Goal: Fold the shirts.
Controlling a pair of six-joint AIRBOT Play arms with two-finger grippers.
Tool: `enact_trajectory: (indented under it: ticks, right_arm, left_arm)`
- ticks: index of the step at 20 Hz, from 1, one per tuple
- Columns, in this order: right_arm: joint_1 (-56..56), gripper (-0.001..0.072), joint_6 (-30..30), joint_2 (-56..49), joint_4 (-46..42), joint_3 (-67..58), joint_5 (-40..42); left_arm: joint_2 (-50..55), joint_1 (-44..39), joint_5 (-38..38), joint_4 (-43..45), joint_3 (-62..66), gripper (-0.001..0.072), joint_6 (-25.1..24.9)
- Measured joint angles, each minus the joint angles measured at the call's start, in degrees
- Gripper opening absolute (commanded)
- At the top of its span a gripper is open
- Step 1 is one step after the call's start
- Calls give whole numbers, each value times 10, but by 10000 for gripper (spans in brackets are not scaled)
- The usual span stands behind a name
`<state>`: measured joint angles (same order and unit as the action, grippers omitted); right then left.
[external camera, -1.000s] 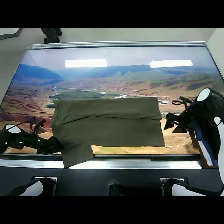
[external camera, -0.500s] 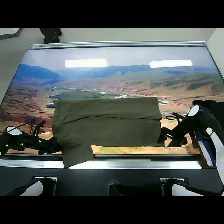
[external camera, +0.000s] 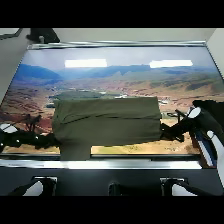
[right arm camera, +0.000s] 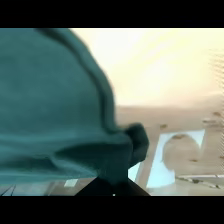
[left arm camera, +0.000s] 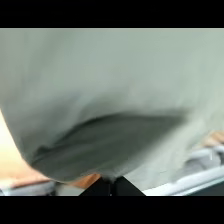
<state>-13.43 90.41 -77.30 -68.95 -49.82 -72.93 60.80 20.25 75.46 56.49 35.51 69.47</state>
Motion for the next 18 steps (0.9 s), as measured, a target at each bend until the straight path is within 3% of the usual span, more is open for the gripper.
enact_trajectory:
  ticks: [5,12,13,14,15,16,18]
  right_arm:
    - [10,38,22,-12,10,-120,28]
    - [60,44,73,-183,13,-315,98]
    - [62,143,79,-202,19,-329,103]
    - [64,429,85,-216,24,-338,106]
    - [65,658,87,-227,28,-346,109]
    - [64,695,85,-233,31,-351,108]
    - [52,699,62,-238,33,-359,95]
  left_arm:
    - [17,-23,-19,1,141,27,37]
    - [272,-74,-34,5,381,31,67]
    - [309,-77,-23,5,410,40,72]
    - [337,-79,-15,5,432,198,75]
    - [360,-80,-8,5,450,463,75]
    - [377,-80,-2,3,465,568,77]
    - [394,-75,11,1,487,544,79]
